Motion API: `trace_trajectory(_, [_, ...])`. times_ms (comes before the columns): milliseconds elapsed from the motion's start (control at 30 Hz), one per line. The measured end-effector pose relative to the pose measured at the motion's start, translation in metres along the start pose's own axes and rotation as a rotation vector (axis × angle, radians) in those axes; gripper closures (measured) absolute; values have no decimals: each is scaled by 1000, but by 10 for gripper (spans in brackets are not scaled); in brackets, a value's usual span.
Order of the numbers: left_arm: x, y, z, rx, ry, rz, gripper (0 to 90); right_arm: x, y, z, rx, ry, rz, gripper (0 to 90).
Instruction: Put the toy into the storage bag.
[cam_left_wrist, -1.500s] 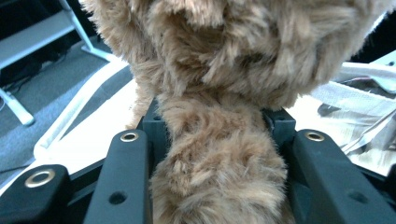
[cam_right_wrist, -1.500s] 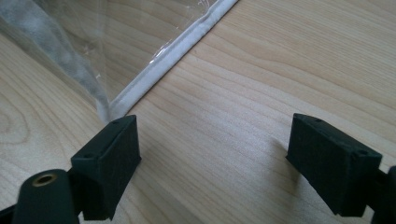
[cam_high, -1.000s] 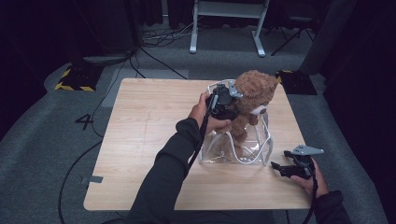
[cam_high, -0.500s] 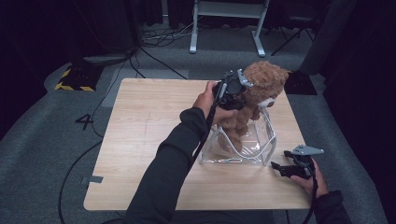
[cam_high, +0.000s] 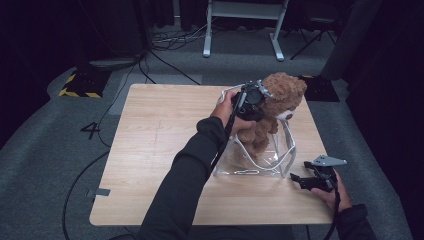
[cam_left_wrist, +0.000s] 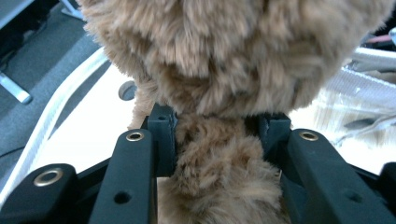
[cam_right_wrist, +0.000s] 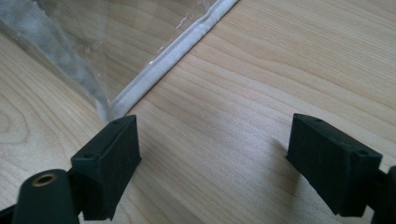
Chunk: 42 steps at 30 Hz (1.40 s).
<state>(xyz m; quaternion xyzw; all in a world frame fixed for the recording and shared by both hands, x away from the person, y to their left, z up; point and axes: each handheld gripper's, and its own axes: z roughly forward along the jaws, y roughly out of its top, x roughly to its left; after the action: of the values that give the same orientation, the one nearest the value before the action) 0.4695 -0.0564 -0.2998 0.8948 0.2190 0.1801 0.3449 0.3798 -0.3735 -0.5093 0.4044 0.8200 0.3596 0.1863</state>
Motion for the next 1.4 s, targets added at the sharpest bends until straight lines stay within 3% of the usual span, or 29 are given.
trace_trajectory(33, [1,-3,1,33,-11,11,592,0,0,0,0,-1,0,166])
trace_trajectory(100, [2,-9,1,53,-6,20,588,0,0,0,0,-1,1,166])
trace_trajectory(433, [10,-32,-6,84,-25,7,569,0,0,0,0,-1,0,166])
trace_trajectory(733, [8,-32,-3,83,-18,0,542,0,0,0,0,-1,1,166])
trace_trajectory(833, [6,-29,-3,116,1,29,536,0,0,0,0,0,0,166])
trace_trajectory(1033, [9,-32,-7,100,3,6,492,0,0,0,0,-1,0,166])
trace_trajectory(1400, [8,-36,-14,62,-24,5,406,0,0,0,0,0,0,166])
